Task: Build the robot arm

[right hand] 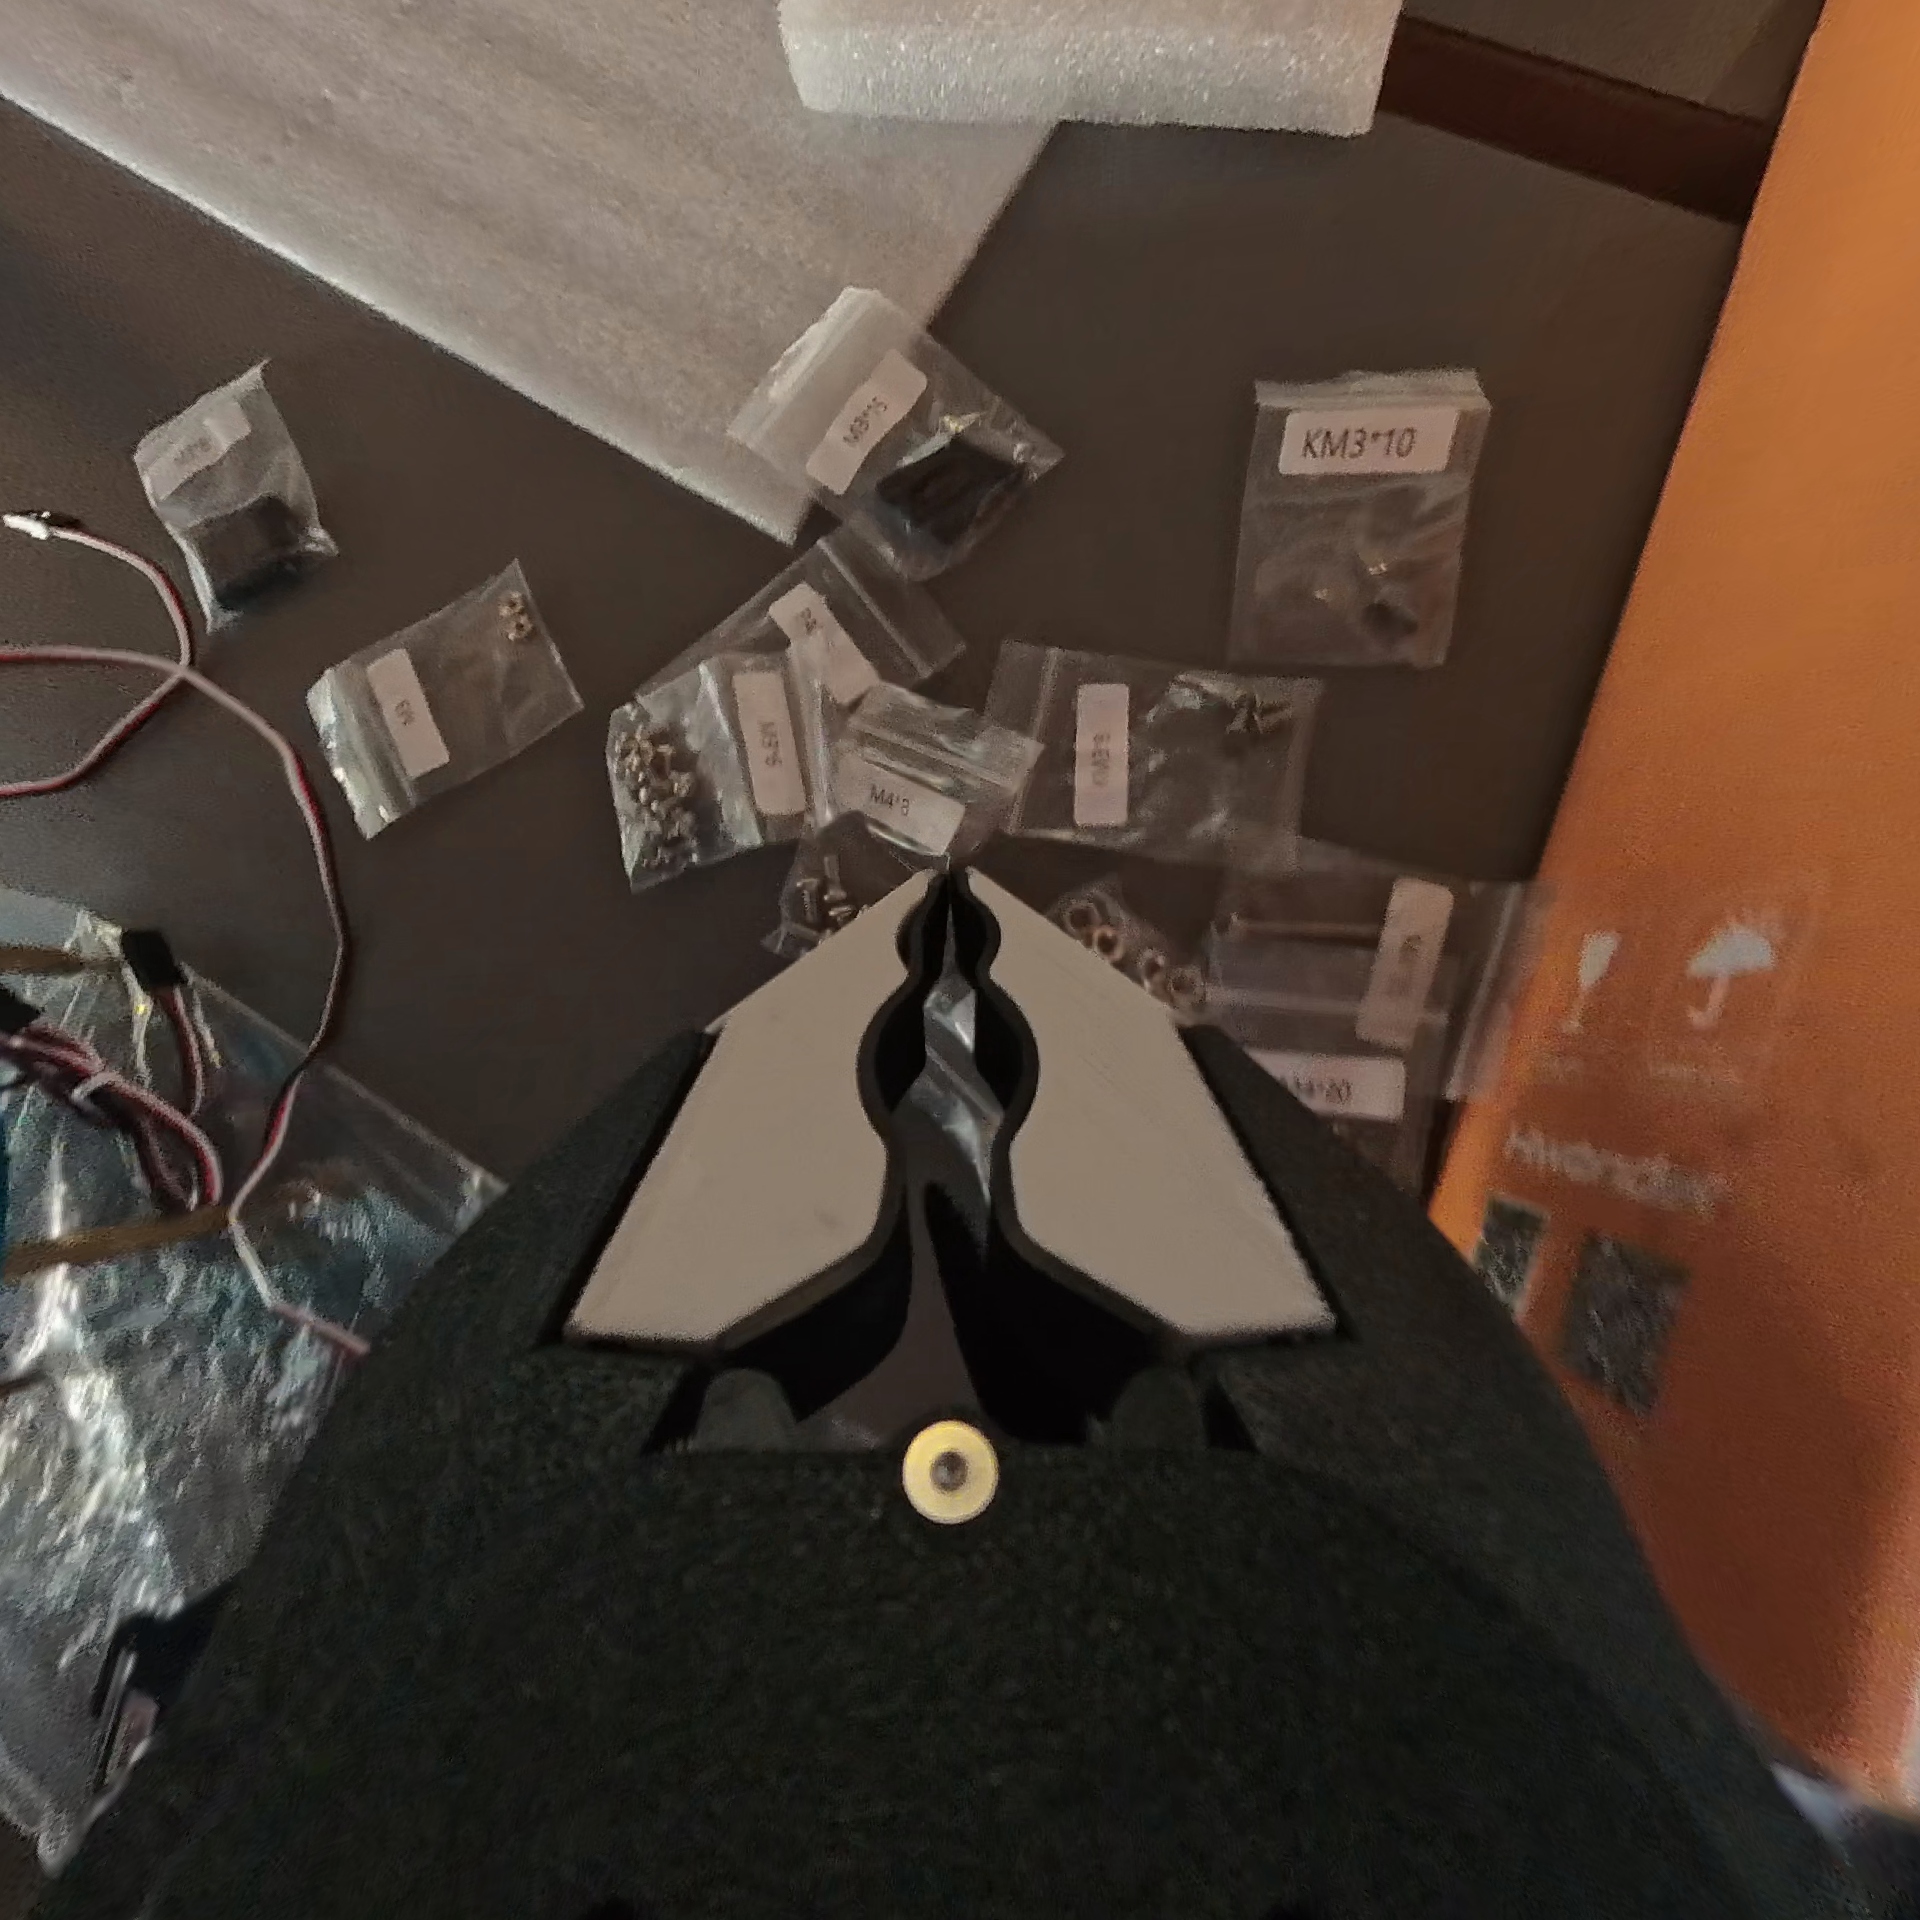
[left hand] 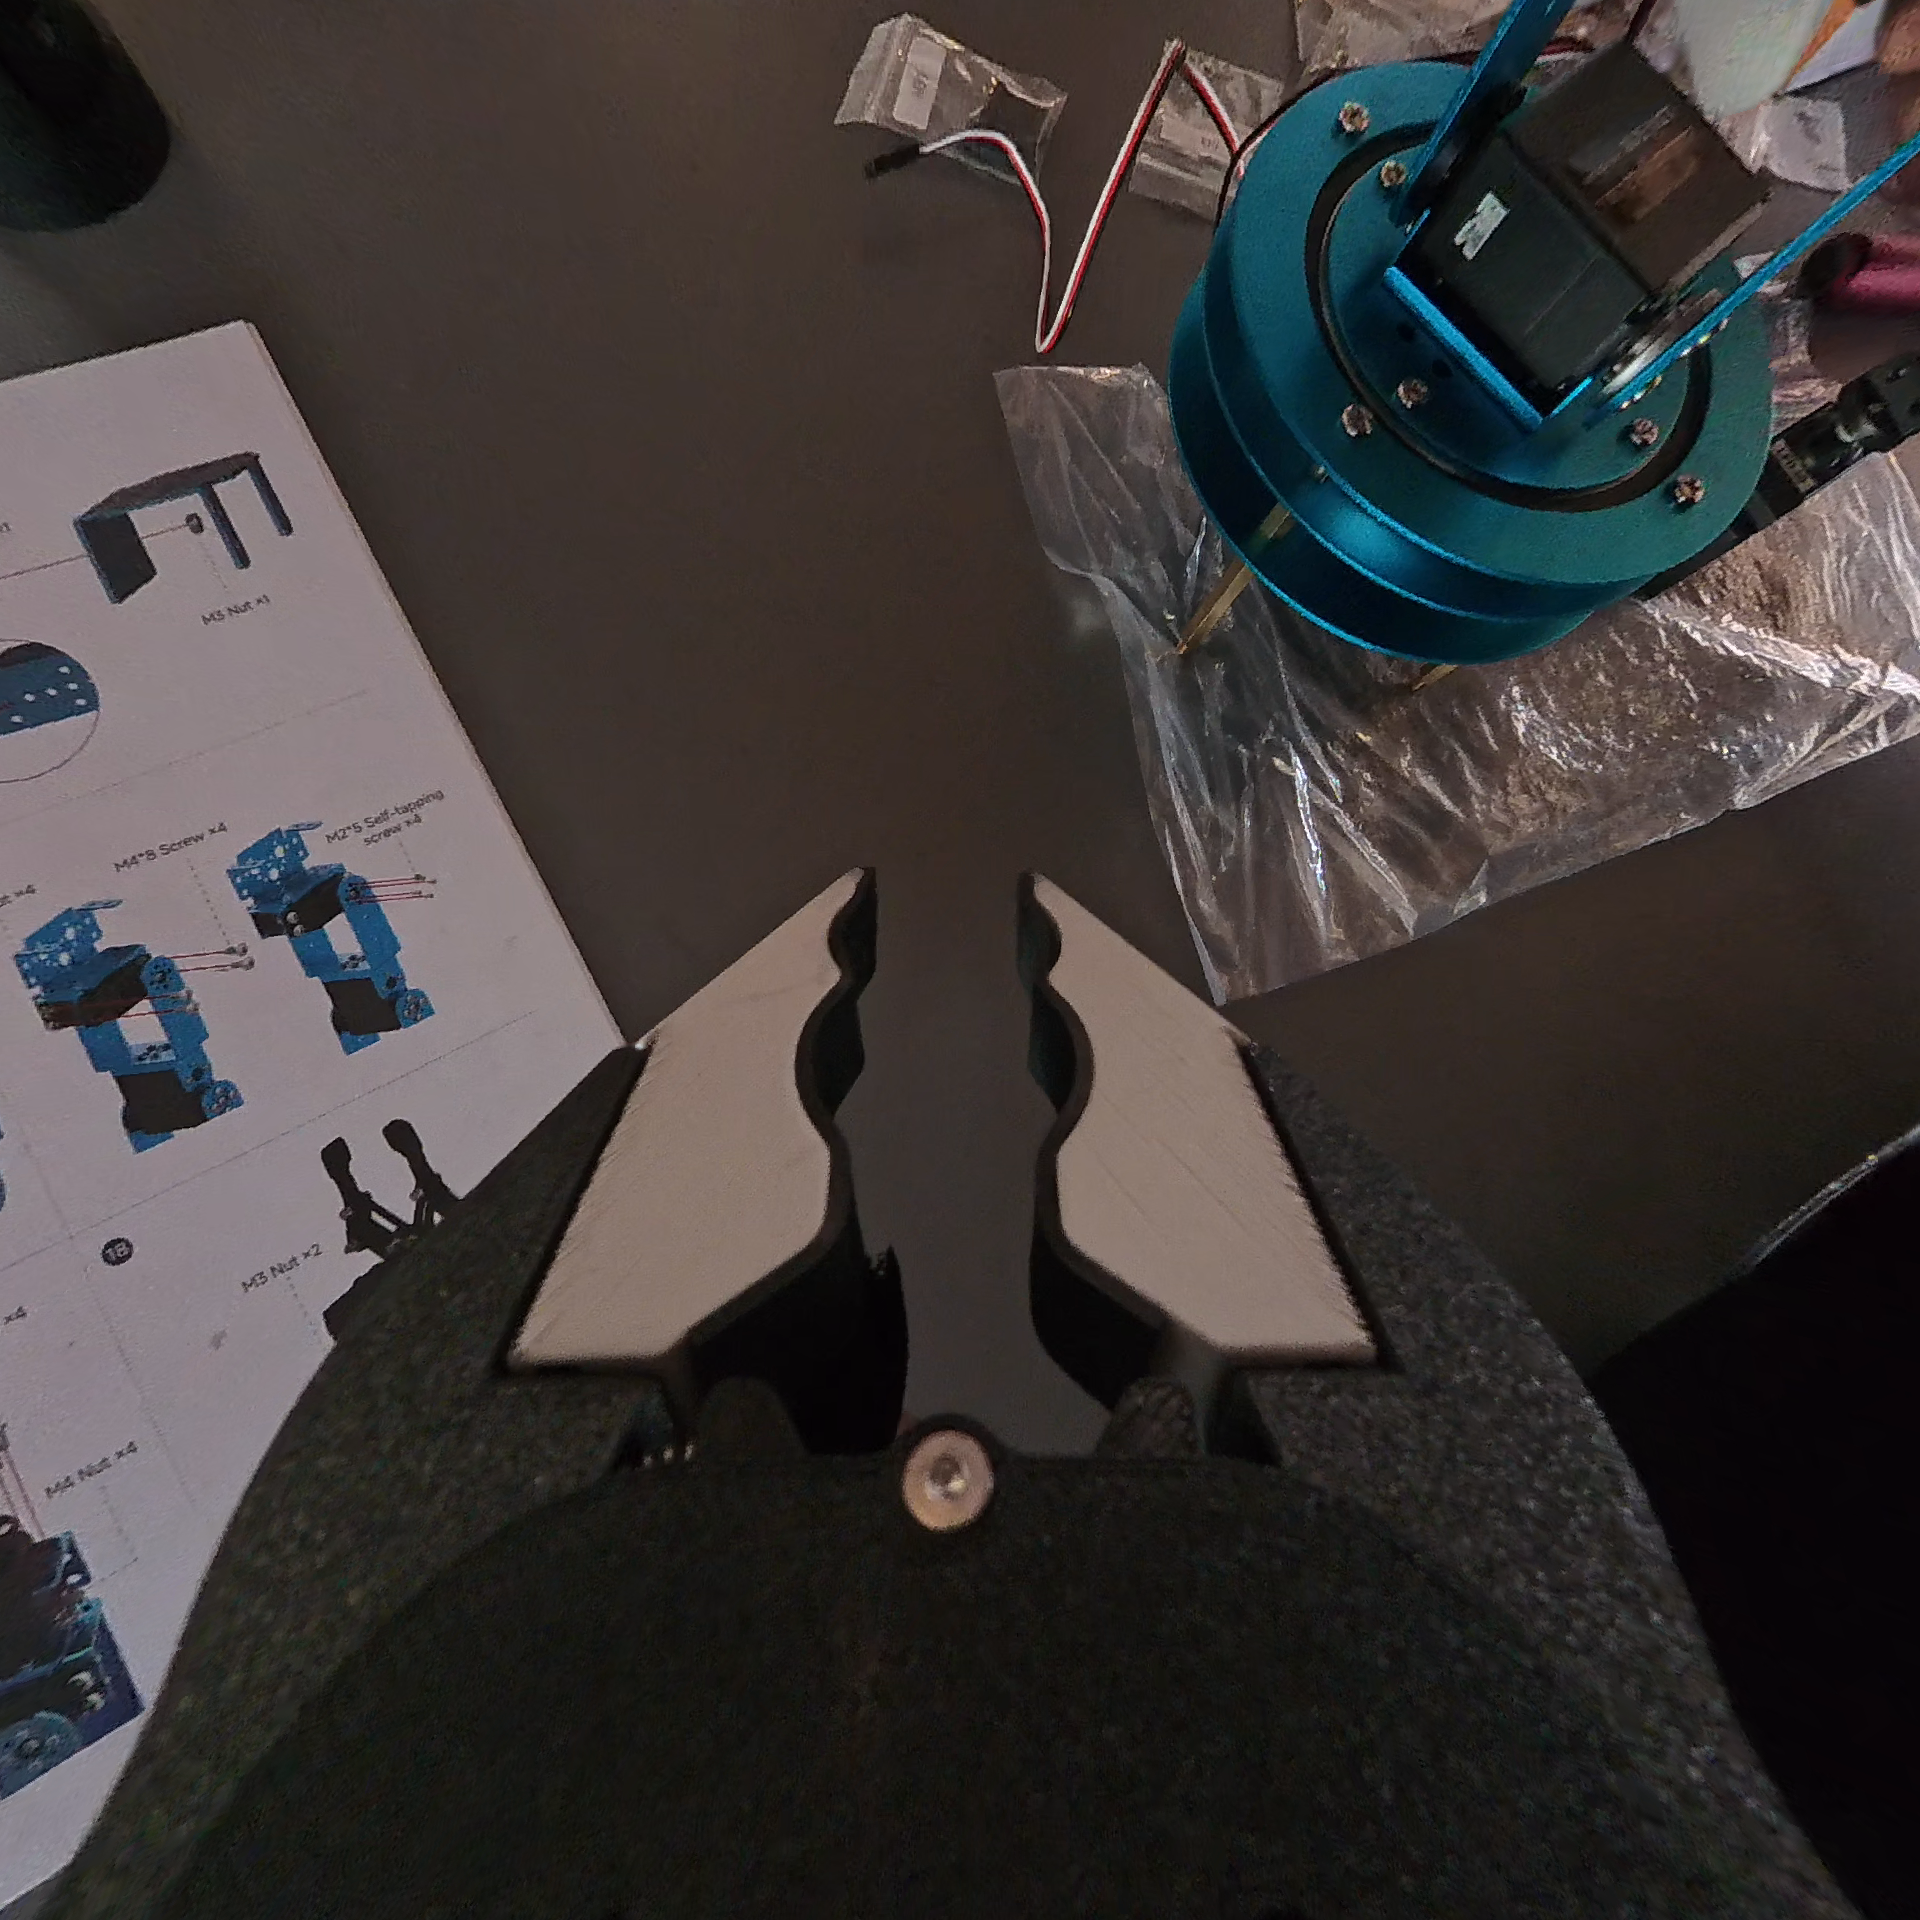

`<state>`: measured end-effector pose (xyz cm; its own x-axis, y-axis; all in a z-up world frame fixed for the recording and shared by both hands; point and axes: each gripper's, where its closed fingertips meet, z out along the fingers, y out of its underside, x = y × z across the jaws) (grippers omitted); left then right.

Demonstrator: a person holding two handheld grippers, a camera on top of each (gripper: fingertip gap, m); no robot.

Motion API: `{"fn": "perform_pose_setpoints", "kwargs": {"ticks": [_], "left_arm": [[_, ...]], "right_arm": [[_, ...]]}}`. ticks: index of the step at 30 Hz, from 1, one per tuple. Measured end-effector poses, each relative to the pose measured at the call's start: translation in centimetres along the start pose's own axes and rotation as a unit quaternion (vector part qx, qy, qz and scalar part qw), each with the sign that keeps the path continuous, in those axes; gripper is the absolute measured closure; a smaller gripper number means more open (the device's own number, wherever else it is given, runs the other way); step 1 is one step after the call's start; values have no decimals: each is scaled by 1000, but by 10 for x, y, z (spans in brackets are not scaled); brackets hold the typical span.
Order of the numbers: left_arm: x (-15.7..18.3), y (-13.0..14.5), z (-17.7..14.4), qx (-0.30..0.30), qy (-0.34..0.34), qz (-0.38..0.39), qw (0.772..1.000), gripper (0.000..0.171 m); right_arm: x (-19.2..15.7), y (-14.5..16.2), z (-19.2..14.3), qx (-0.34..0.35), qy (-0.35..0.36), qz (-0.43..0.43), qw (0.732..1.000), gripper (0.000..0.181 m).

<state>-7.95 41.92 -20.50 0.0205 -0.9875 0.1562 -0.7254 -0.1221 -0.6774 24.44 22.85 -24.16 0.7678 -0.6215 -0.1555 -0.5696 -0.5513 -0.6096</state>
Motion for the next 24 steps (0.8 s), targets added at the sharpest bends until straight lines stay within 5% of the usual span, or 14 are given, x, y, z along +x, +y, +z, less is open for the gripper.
{"fn": "perform_pose_setpoints", "kwargs": {"ticks": [13, 17, 24], "left_arm": [[20, -16, 11, 10, 37, 37, 999, 146], [31, -20, 13, 18, 59, 47, 997, 146], [61, -37, 10, 57, 111, 61, 990, 141]], "right_arm": [[-3, 48, -110, 58, -55, 63, 995, 181], [-6, 87, -114, 15, -80, 78, 994, 181], [9, 113, -108, -10, 3, 29, 1000, 168]]}}
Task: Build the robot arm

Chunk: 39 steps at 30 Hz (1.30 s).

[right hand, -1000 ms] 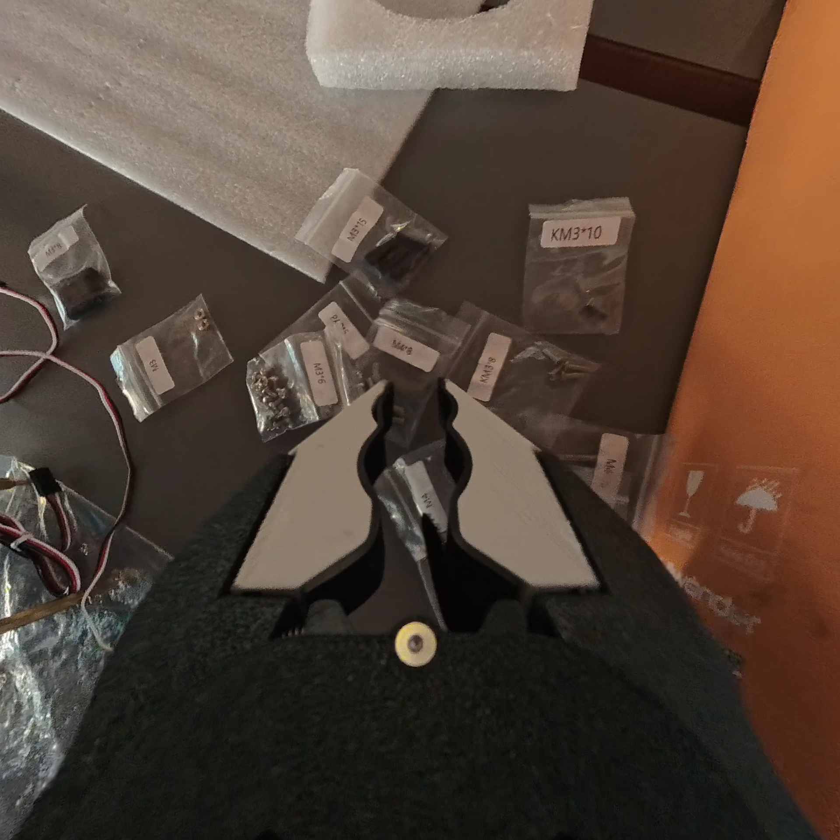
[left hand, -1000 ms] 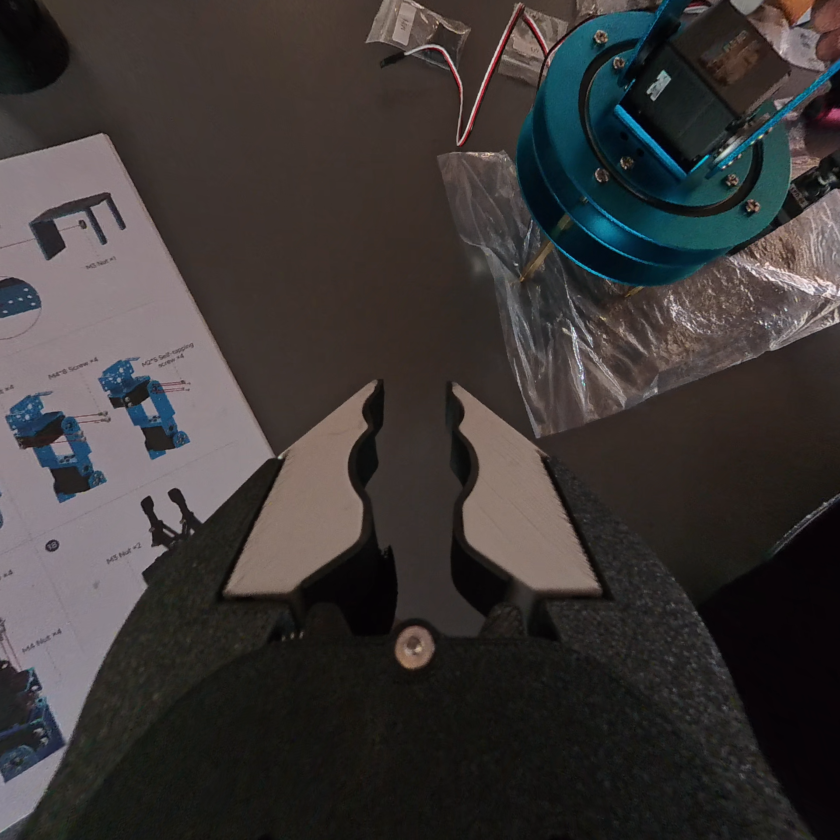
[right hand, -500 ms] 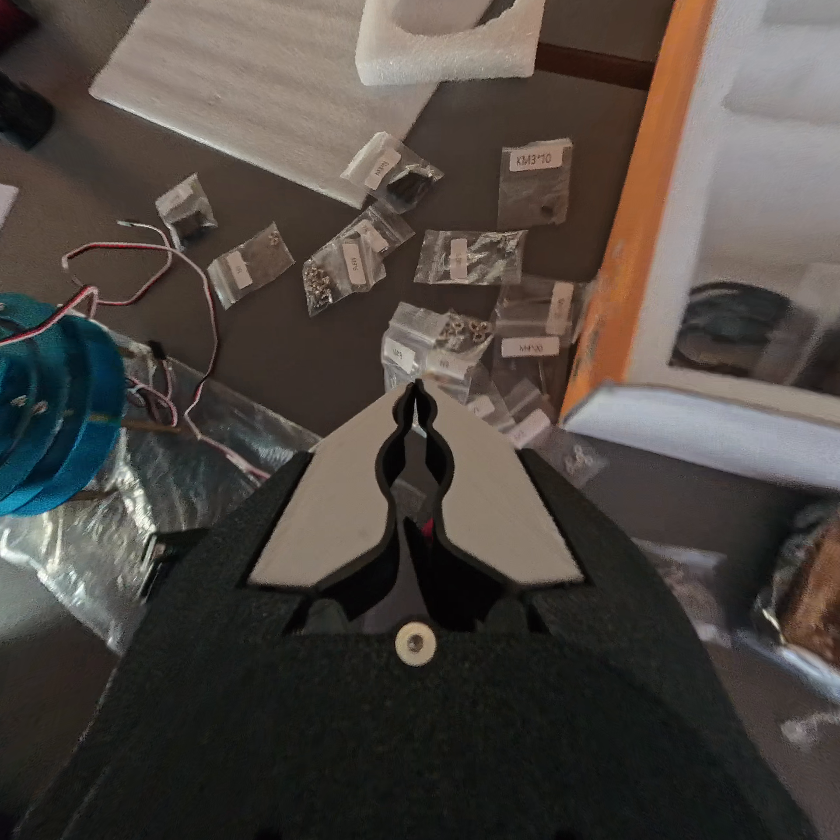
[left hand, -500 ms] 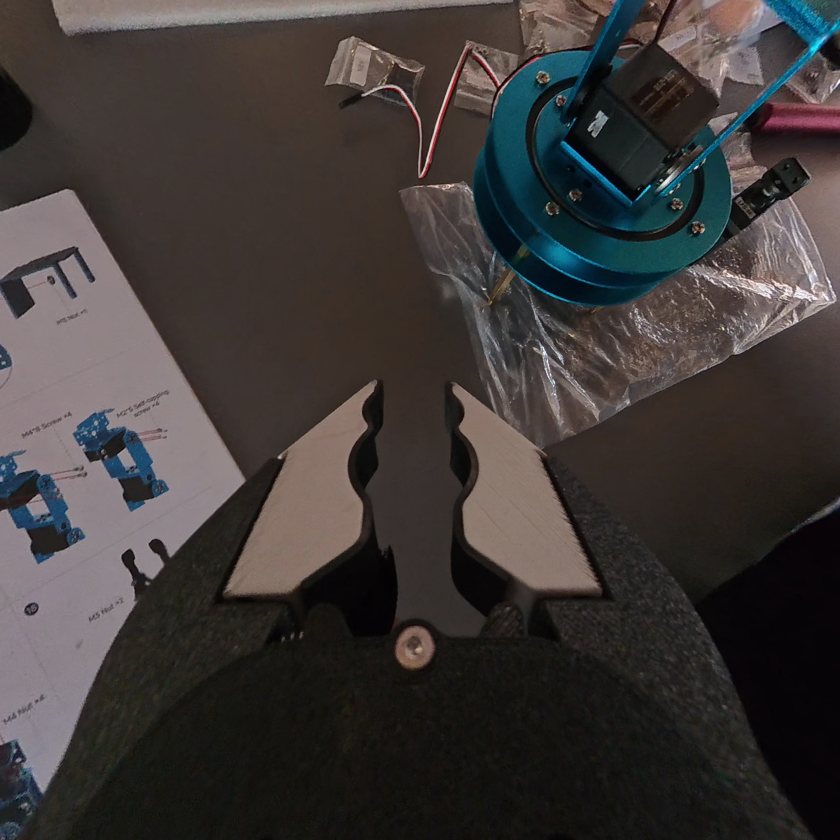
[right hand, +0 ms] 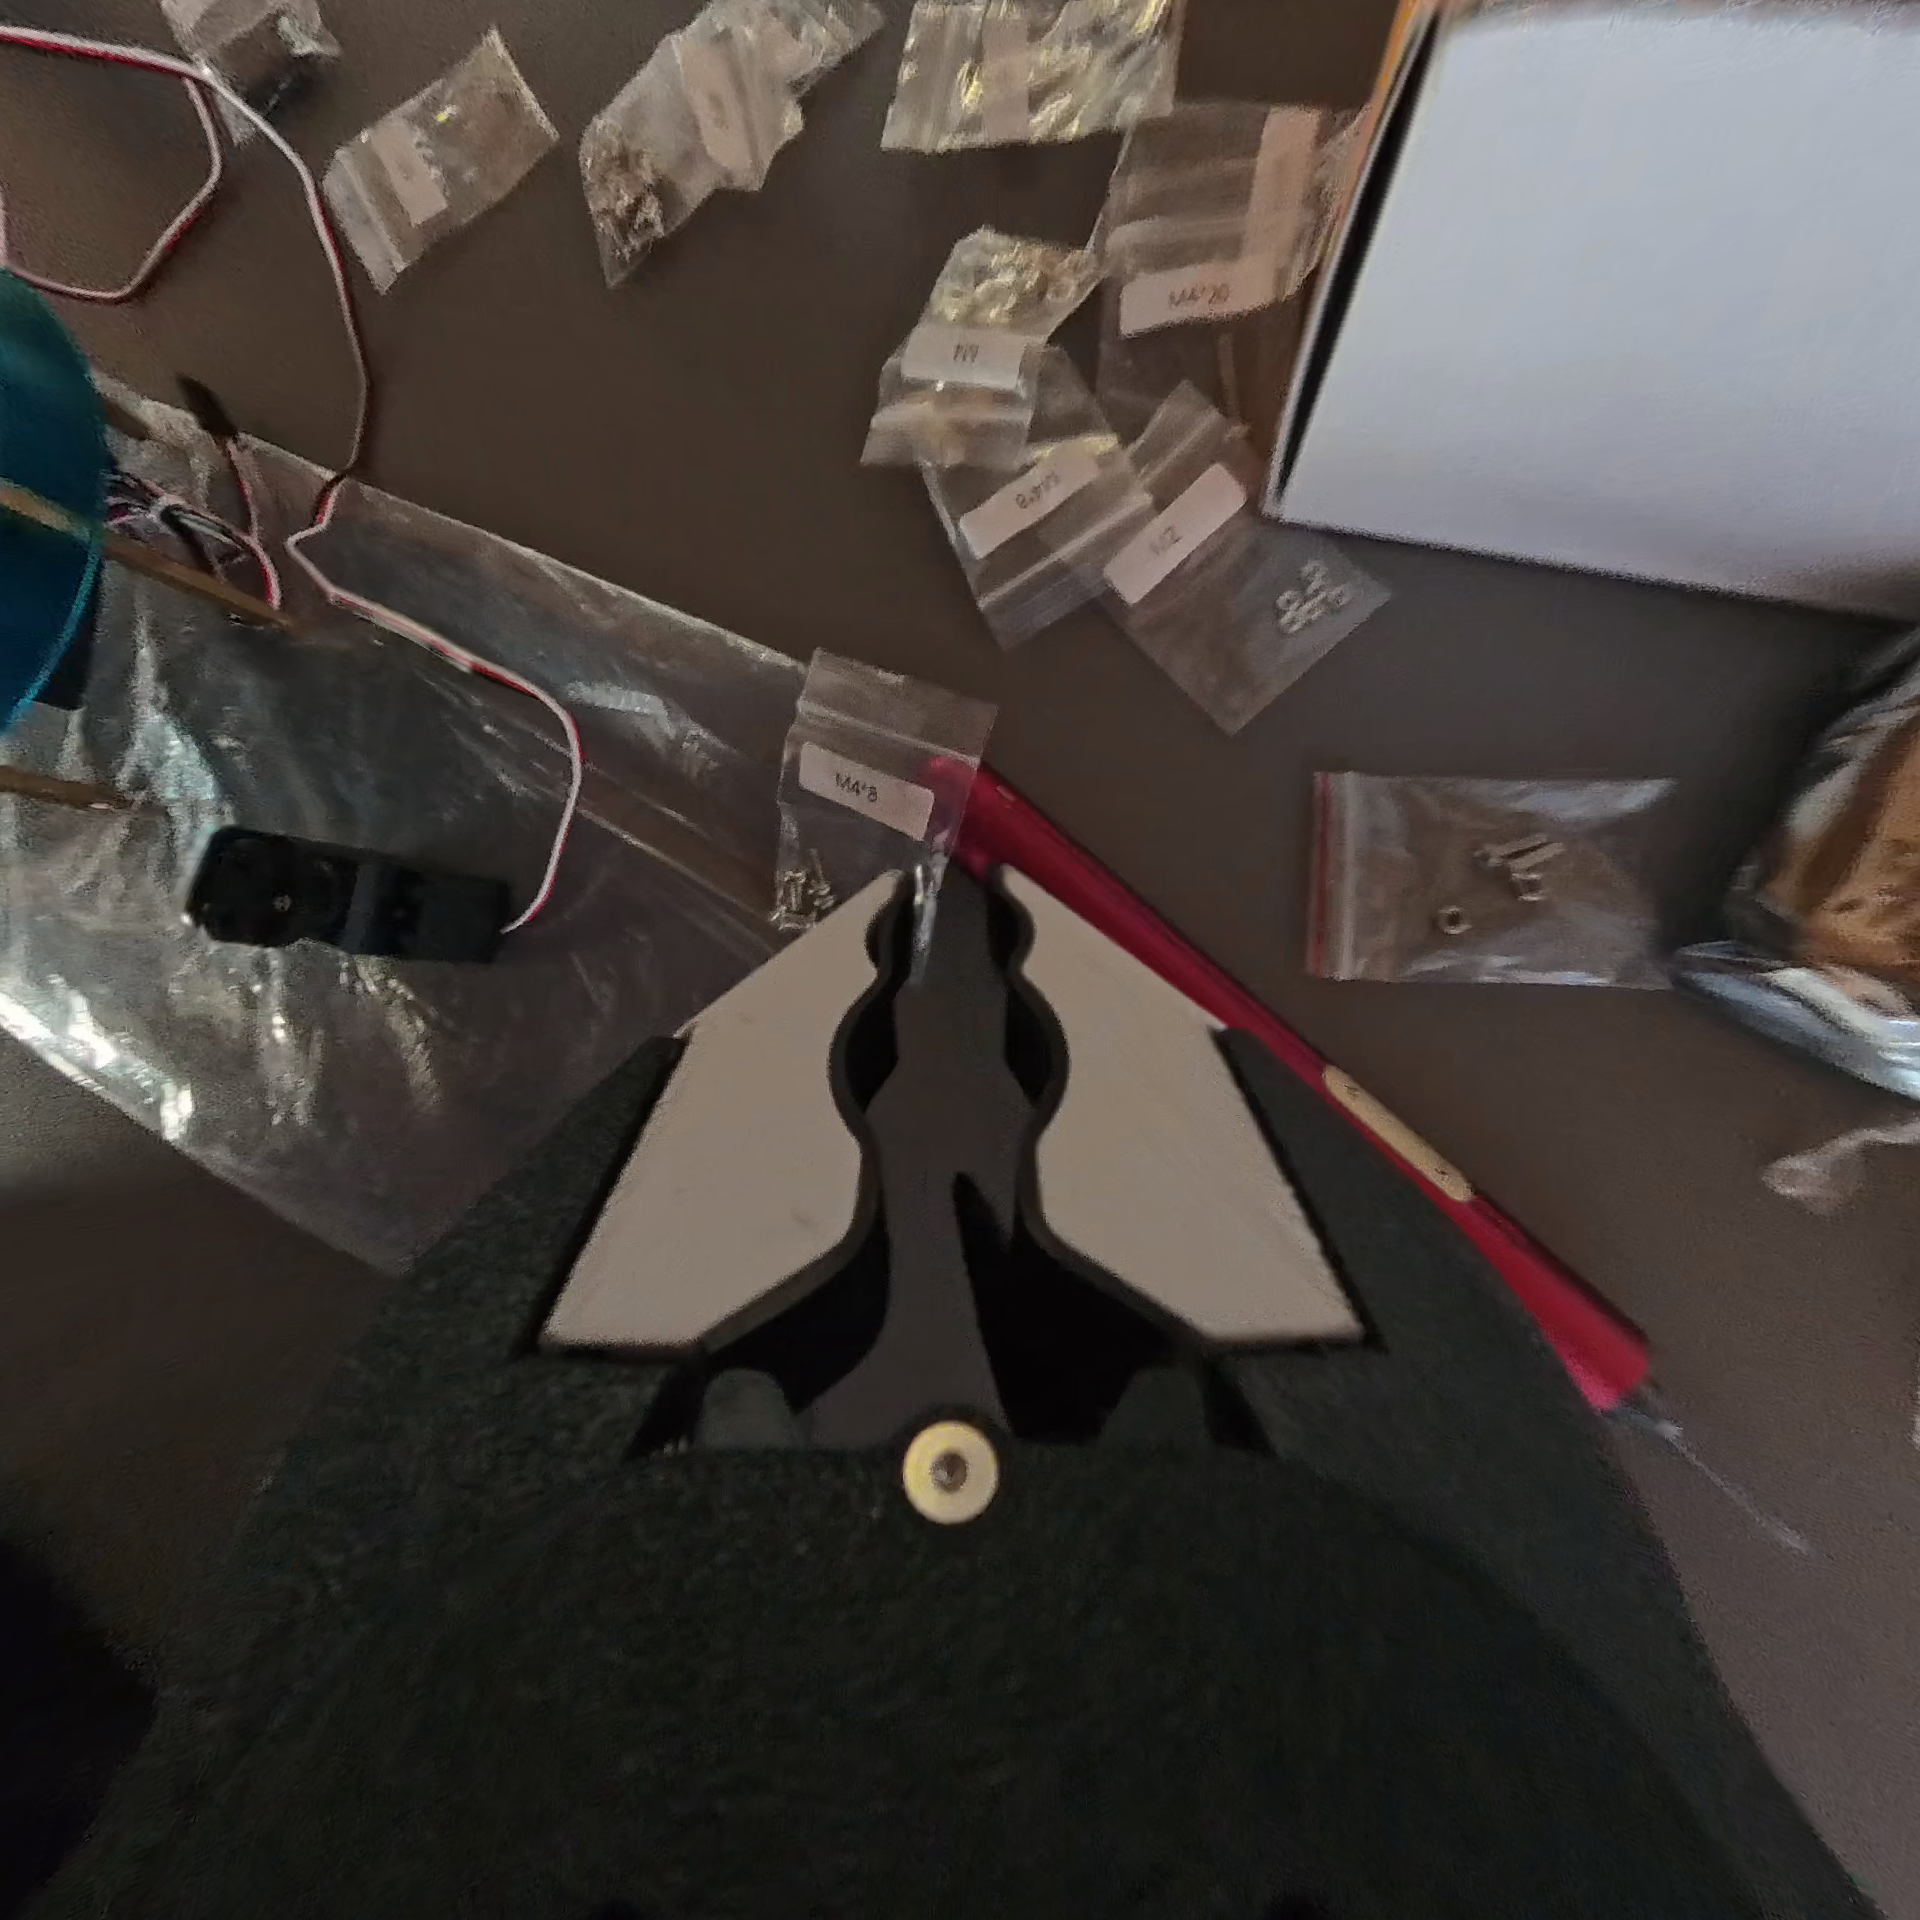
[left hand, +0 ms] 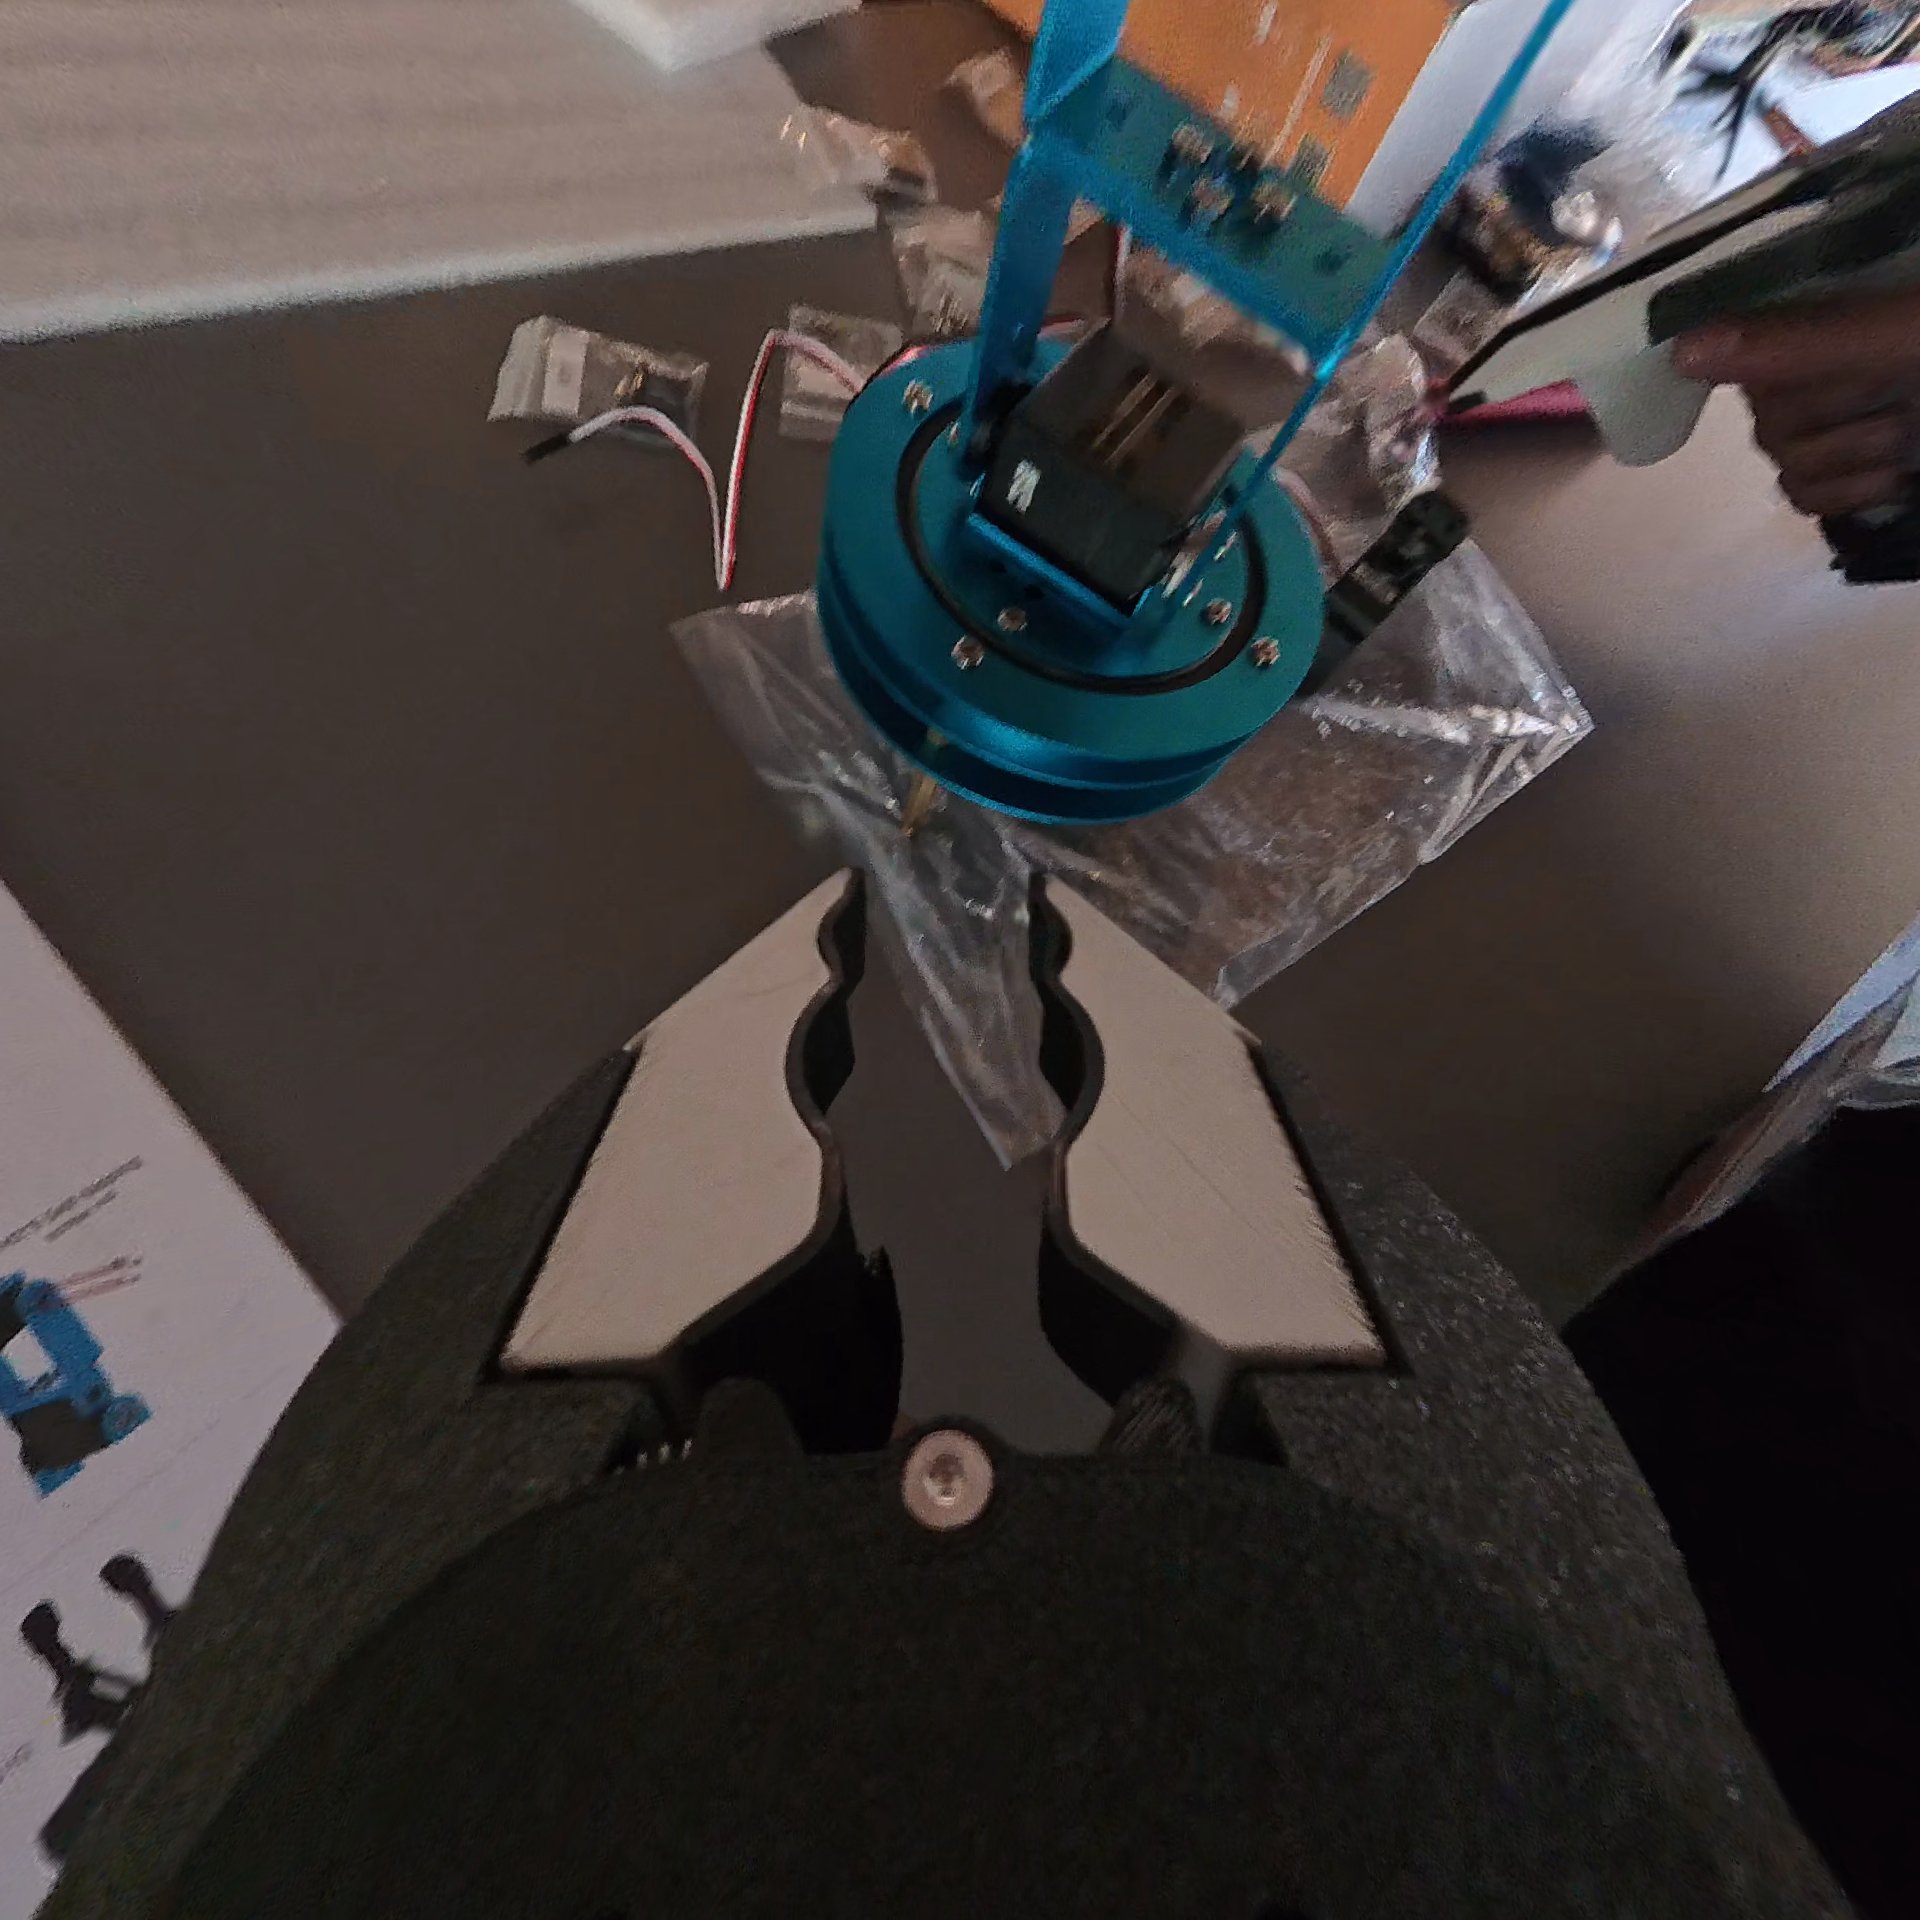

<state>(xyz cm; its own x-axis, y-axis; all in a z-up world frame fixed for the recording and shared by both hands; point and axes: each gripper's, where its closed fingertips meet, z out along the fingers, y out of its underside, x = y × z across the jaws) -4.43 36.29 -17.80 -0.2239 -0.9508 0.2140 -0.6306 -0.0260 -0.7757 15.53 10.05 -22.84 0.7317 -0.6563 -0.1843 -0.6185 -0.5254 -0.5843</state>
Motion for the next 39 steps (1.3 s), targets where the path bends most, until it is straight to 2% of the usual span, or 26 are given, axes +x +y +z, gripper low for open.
{"fn": "perform_pose_setpoints", "kwargs": {"ticks": [2, 4, 6, 8, 12, 18, 23, 27, 30, 34, 39], "left_arm": [[6, -11, 2, 29, 12, 16, 999, 126], [11, -15, 6, 37, 27, 52, 998, 108], [9, -15, 13, 29, 30, 78, 996, 104], [2, -17, 15, 24, 15, 81, 996, 102], [2, -23, 6, 54, 20, 63, 996, 103], [14, -8, 3, 59, 57, 1, 997, 105], [11, 2, 11, 34, 52, -5, 998, 106], [-3, -6, 8, 34, 47, -14, 998, 107], [2, -10, 7, 31, 61, -5, 998, 106], [32, 6, 11, 1, 114, -2, 993, 113], [95, 18, 13, -7, 199, 0, 980, 120]], "right_arm": [[-10, -17, -10, 45, 4, -23, 999, 147], [-55, -39, -20, 100, -73, -62, 990, 129], [-105, -47, -23, 114, -144, -125, 975, 121], [-136, -46, -20, 104, -175, -163, 965, 113], [-165, -40, -9, 85, -206, -191, 956, 111], [-194, -25, 2, 51, -238, -220, 945, 111], [-202, -28, 6, 42, -240, -234, 941, 112], [-189, -39, 3, 51, -228, -232, 944, 112], [-179, -30, 5, 32, -213, -245, 945, 111], [-149, -12, -1, 26, -185, -232, 955, 108], [-107, 7, -18, 38, -171, -172, 969, 112]]}}
